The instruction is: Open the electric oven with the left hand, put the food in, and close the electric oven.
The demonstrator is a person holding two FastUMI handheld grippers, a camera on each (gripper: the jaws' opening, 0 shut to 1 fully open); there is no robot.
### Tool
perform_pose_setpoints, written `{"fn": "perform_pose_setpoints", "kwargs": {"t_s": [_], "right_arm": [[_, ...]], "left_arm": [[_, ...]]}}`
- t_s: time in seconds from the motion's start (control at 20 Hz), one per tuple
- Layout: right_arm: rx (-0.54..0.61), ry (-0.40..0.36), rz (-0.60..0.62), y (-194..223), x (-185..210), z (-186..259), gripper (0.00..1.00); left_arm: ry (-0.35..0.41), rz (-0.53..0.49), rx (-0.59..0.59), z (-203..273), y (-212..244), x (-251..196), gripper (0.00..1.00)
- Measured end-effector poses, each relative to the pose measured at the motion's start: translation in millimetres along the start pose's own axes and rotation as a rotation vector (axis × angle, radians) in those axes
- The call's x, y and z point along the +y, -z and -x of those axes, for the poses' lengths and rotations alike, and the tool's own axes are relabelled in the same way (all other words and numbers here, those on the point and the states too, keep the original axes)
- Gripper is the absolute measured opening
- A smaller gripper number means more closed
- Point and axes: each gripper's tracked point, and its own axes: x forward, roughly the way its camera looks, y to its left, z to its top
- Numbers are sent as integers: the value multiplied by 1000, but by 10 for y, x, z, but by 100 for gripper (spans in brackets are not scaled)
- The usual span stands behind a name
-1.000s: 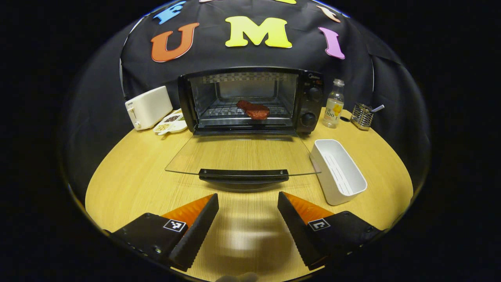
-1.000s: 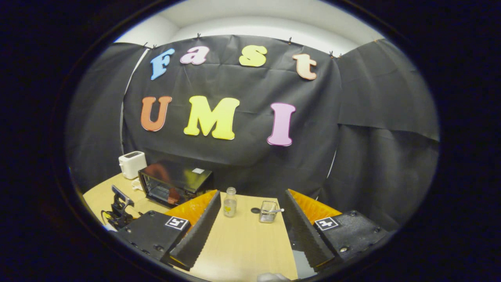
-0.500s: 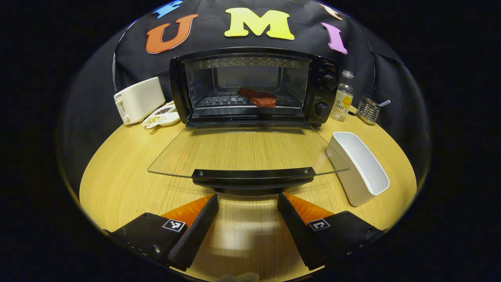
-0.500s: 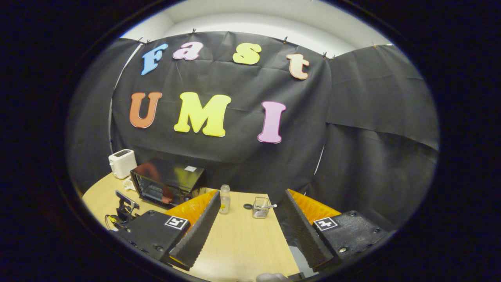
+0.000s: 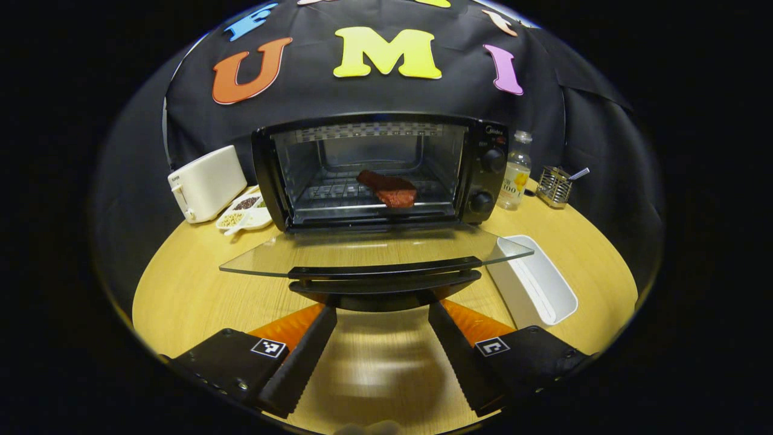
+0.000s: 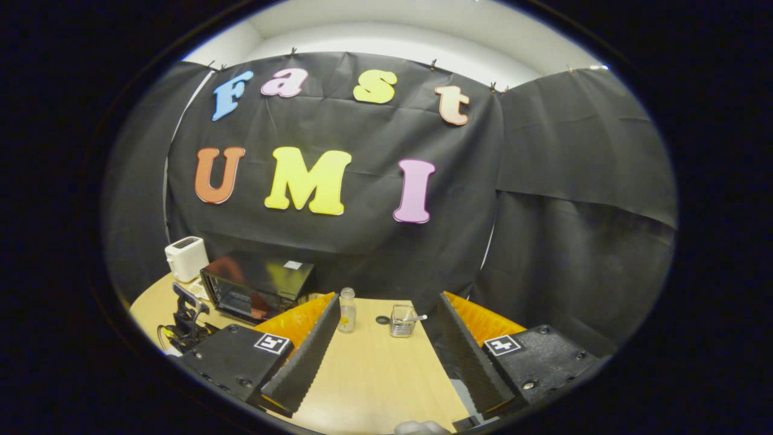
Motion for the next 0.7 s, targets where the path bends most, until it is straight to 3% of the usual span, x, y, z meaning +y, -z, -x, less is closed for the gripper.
{"fn": "perform_pose_setpoints", "kwargs": {"t_s": [0.7], "right_arm": [[24, 37, -54, 146, -157, 26, 100]], "left_arm": [[2, -50, -138, -57, -1024, 110, 97]]}}
